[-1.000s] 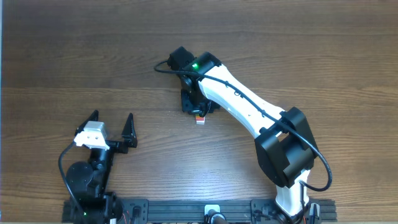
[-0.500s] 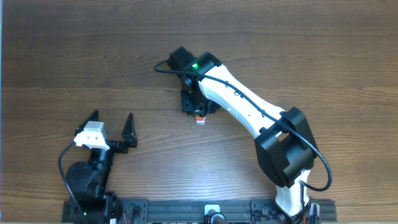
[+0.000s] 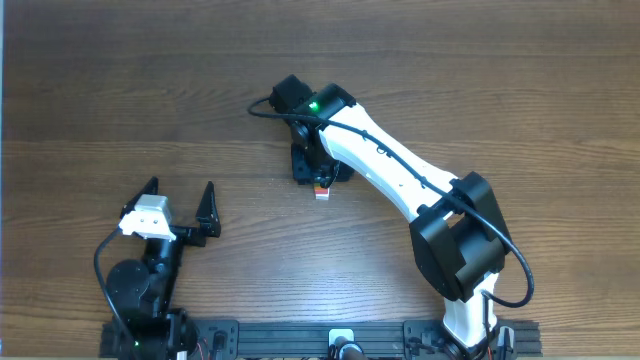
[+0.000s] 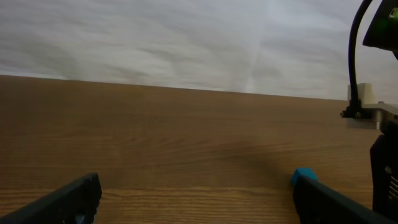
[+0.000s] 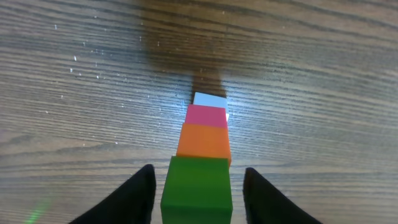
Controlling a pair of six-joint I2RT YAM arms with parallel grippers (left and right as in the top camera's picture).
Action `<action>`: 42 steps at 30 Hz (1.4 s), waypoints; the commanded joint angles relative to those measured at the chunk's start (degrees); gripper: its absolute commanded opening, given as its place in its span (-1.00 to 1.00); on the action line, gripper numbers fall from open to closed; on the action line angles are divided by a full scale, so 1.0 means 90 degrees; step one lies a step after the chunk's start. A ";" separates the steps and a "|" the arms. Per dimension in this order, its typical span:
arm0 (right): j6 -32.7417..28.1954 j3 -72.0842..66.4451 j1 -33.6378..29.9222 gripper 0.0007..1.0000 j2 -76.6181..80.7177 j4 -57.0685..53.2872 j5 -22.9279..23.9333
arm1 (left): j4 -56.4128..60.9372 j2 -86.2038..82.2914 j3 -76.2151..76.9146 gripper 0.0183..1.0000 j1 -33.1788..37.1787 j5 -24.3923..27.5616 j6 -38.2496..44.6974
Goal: Stack Cubes
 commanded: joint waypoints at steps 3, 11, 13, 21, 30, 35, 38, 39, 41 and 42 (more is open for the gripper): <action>-0.0061 -0.0041 -0.0051 0.02 -0.0175 -0.0044 -0.0005 | -0.0005 -0.0044 -0.0032 1.00 0.0029 0.0080 0.0095; -0.0403 -0.0010 -0.0051 0.41 -0.0175 -0.0063 0.0000 | -0.0005 -0.0044 -0.0032 1.00 0.0029 0.0080 0.0095; -0.0466 0.0002 -0.0051 0.56 -0.0175 -0.0051 -0.0002 | -0.0005 -0.0044 -0.0032 1.00 0.0029 0.0080 0.0095; -0.0680 0.0163 -0.0080 0.91 -0.0175 0.0070 0.0049 | -0.0005 -0.0044 -0.0032 1.00 0.0029 0.0080 0.0095; -0.1052 0.0971 -0.0255 0.91 -0.0170 -0.0070 0.0255 | -0.0005 -0.0044 -0.0034 1.00 0.0029 0.0080 0.0095; -0.1137 0.1792 -0.0330 0.94 0.0083 -0.0347 0.0427 | -0.0005 -0.0044 -0.0034 1.00 0.0029 0.0080 0.0095; -0.1263 0.2611 -0.0413 0.94 0.0641 -0.0736 0.0432 | -0.0005 -0.0044 -0.0034 1.00 0.0029 0.0080 0.0095; -0.1307 0.2888 -0.0435 0.94 0.0862 -0.0857 0.0432 | -0.0005 -0.0044 -0.0032 1.00 0.0029 0.0080 0.0095; -0.1345 0.3308 -0.0464 0.94 0.1246 -0.1018 0.0449 | -0.0005 -0.0044 -0.0034 1.00 0.0029 0.0080 0.0095; -0.1343 0.3495 -0.0478 0.94 0.1445 -0.1093 0.0478 | -0.0005 -0.0044 -0.0032 1.00 0.0029 0.0080 0.0095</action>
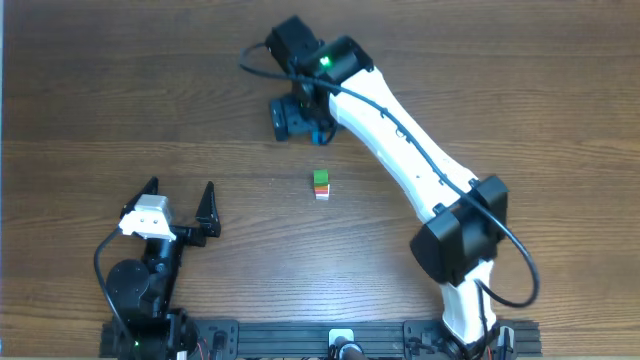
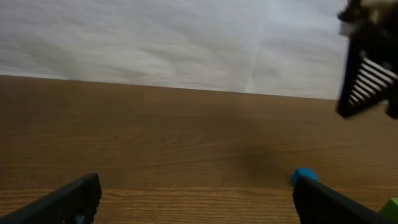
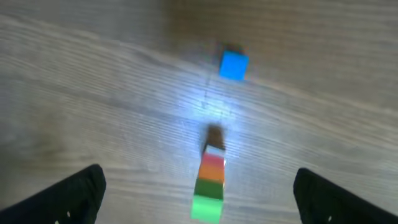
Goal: Stack Cubes
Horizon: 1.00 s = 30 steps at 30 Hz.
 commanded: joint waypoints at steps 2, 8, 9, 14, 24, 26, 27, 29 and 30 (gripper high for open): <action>-0.0124 0.0840 -0.0158 0.94 0.1137 -0.0277 0.0175 | -0.0005 -0.0044 -0.0034 1.00 0.0029 0.0080 0.0092; 0.0022 0.0840 -0.0308 0.96 0.1647 -0.0318 0.0117 | -0.0005 -0.0044 -0.0032 1.00 0.0029 0.0080 0.0092; 0.0022 0.0831 -0.0323 0.97 0.1707 -0.0316 0.0117 | -0.0005 -0.0044 -0.0034 1.00 0.0029 0.0080 0.0092; 0.0024 0.0826 -0.0420 0.97 0.1936 -0.0270 -0.0192 | -0.0005 -0.0044 -0.0034 1.00 0.0029 0.0080 0.0092; 0.0019 0.0826 -0.0510 0.96 0.2312 0.0002 -0.0437 | -0.0005 -0.0044 -0.0034 1.00 0.0029 0.0080 0.0092; 0.0017 0.0826 -0.0517 0.96 0.2356 0.0022 -0.0427 | -0.0005 -0.0044 -0.0032 1.00 0.0029 0.0080 0.0092; 0.0017 0.0826 -0.0525 0.96 0.2380 0.0027 -0.0425 | -0.0005 -0.0044 -0.0034 1.00 0.0029 0.0080 0.0092; 0.0019 0.0826 -0.0534 0.94 0.2436 0.0041 -0.0427 | -0.0005 -0.0044 -0.0032 1.00 0.0029 0.0080 0.0092; 0.0019 0.0826 -0.0539 0.93 0.2448 0.0044 -0.0425 | -0.0005 -0.0044 -0.0034 1.00 0.0029 0.0080 0.0092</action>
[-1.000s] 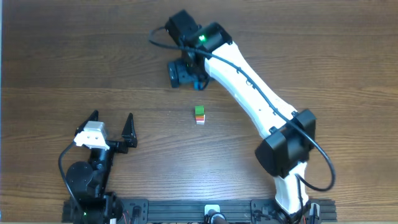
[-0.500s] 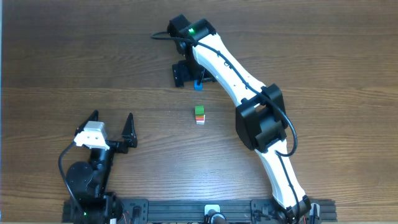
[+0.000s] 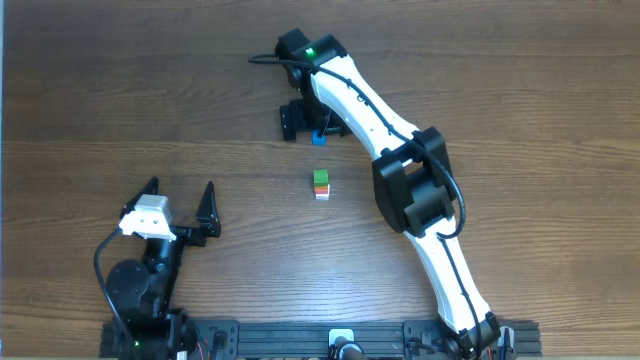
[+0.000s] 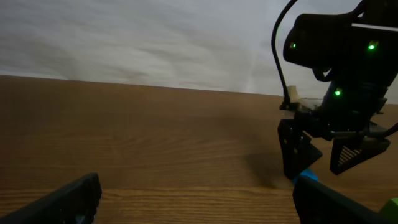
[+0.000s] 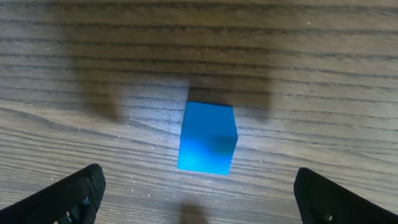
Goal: Stack Cubes
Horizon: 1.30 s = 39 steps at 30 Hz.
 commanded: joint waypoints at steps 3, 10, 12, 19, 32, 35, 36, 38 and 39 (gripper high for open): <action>0.0017 0.0117 -0.0063 0.91 0.0233 0.0049 -0.0092 | -0.0005 -0.0044 -0.0034 1.00 0.0029 0.0080 0.0095; 0.0046 0.0117 -0.0063 0.79 0.0274 0.0131 -0.0022 | -0.0005 -0.0044 -0.0034 1.00 0.0029 0.0080 0.0095; 0.0046 0.0114 -0.0068 0.76 0.0274 0.0151 -0.0022 | -0.0005 -0.0044 -0.0034 1.00 0.0029 0.0080 0.0095; 0.0070 0.0041 -0.0087 0.64 0.0279 0.0248 -0.0024 | -0.0005 -0.0044 -0.0034 1.00 0.0029 0.0080 0.0095; 0.0143 -0.0347 -0.0080 0.34 0.0279 0.0537 -0.0029 | -0.0005 -0.0044 -0.0032 1.00 0.0029 0.0080 0.0095; 0.0185 -0.0347 -0.0080 0.21 0.0279 0.0551 -0.0027 | -0.0005 -0.0044 -0.0034 1.00 0.0029 0.0080 0.0095; 0.0185 -0.0347 -0.0080 0.19 0.0279 0.0551 -0.0027 | -0.0005 -0.0044 -0.0034 1.00 0.0029 0.0080 0.0095; 0.0185 -0.0347 -0.0080 0.10 0.0279 0.0554 -0.0027 | -0.0005 -0.0044 -0.0034 1.00 0.0029 0.0080 0.0095; 0.0185 -0.0347 -0.0080 0.05 0.0279 0.0563 -0.0027 | -0.0005 -0.0044 -0.0032 1.00 0.0029 0.0080 0.0095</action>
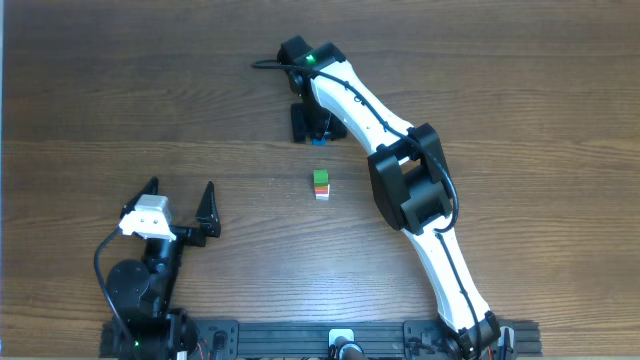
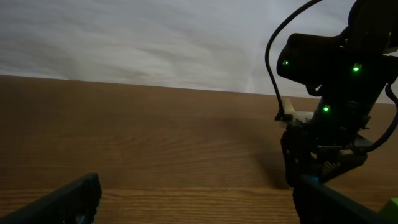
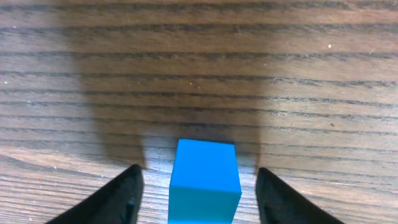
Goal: Stack Cubes
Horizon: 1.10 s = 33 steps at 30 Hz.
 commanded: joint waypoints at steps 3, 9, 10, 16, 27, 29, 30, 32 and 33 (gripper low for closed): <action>0.0051 -0.0027 -0.0041 -0.10 0.0112 0.0039 -0.0032 | -0.0005 -0.0044 -0.0032 1.00 0.0029 0.0080 0.0092; 0.0049 -0.0027 -0.0041 -0.31 0.0112 0.0041 -0.0027 | -0.0005 -0.0044 -0.0034 1.00 0.0029 0.0080 0.0092; 0.0049 -0.0027 -0.0041 -0.34 0.0112 0.0041 -0.0027 | -0.0005 -0.0044 -0.0034 1.00 0.0029 0.0080 0.0092; 0.0049 -0.0027 -0.0041 -0.40 0.0112 0.0041 -0.0027 | -0.0005 -0.0044 -0.0034 1.00 0.0029 0.0080 0.0092; 0.0046 -0.0027 -0.0034 -0.43 0.0112 0.0036 -0.0027 | -0.0005 -0.0044 -0.0034 1.00 0.0029 0.0080 0.0092; 0.0049 -0.0027 -0.0036 -0.46 0.0112 0.0027 -0.0029 | -0.0005 -0.0044 -0.0034 1.00 0.0029 0.0080 0.0092; 0.0049 -0.0027 -0.0036 -0.48 0.0112 0.0015 -0.0029 | -0.0005 -0.0044 -0.0034 1.00 0.0029 0.0080 0.0092; 0.0049 -0.0024 -0.0036 -0.49 0.0109 -0.0012 -0.0029 | -0.0005 -0.0044 -0.0034 1.00 0.0029 0.0080 0.0092; 0.0049 -0.0024 -0.0034 -0.51 0.0109 -0.0034 -0.0029 | -0.0005 -0.0044 -0.0034 1.00 0.0029 0.0080 0.0092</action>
